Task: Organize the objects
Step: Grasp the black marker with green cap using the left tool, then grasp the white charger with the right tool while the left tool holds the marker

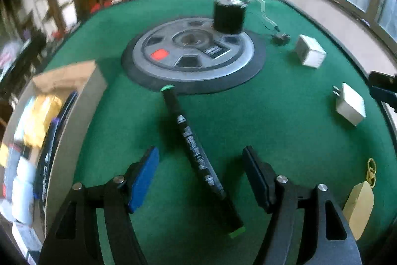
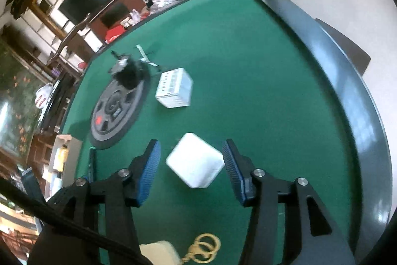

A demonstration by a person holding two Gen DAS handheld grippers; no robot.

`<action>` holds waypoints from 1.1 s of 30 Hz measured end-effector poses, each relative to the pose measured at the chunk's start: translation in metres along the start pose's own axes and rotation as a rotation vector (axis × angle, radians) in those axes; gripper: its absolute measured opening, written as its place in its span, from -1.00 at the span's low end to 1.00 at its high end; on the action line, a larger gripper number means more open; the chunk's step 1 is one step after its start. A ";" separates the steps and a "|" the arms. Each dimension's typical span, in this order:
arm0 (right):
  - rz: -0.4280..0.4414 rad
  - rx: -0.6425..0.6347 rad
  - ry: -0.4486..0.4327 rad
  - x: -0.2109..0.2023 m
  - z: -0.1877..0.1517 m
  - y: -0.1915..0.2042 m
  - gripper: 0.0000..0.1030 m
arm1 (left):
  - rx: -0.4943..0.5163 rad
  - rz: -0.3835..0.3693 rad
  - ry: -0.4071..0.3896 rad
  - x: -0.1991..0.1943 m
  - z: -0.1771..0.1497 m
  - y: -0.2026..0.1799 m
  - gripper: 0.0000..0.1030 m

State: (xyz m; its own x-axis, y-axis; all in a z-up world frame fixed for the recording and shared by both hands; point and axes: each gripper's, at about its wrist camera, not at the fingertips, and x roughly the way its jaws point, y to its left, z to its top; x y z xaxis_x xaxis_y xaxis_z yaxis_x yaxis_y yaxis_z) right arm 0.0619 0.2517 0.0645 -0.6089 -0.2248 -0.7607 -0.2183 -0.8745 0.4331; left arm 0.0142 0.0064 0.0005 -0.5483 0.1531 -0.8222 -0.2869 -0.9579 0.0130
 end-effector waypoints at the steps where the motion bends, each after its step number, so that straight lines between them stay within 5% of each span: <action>1: 0.002 -0.003 -0.001 0.003 0.000 -0.001 -0.02 | 0.008 -0.005 -0.008 -0.001 -0.001 -0.001 0.17; 2: 0.004 -0.010 -0.001 0.002 0.000 -0.002 0.02 | 0.020 -0.019 -0.013 -0.003 -0.002 -0.002 -0.08; 3: 0.002 -0.030 0.002 0.005 0.001 0.000 0.05 | 0.042 -0.024 -0.021 -0.007 -0.002 -0.005 -0.54; 5: -0.011 -0.081 0.006 0.014 -0.003 0.011 0.08 | 0.063 -0.041 -0.010 -0.010 -0.003 -0.006 -0.77; 18: -0.282 -0.532 0.062 0.064 -0.029 0.058 0.24 | 0.017 -0.139 -0.013 -0.026 -0.008 0.009 -0.78; 25: -0.236 -0.420 0.074 0.052 -0.030 0.052 0.11 | -0.018 -0.174 -0.057 -0.047 -0.012 0.026 -0.78; 33: -0.082 -0.326 0.062 0.021 -0.030 0.070 0.11 | -0.095 -0.177 -0.146 -0.087 -0.019 0.068 -0.78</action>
State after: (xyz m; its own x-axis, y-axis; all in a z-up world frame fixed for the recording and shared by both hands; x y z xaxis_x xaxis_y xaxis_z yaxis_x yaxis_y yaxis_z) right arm 0.0568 0.1726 0.0644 -0.5498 -0.1654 -0.8188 -0.0032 -0.9798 0.2000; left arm 0.0571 -0.0765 0.0620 -0.6060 0.3474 -0.7156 -0.3175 -0.9305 -0.1828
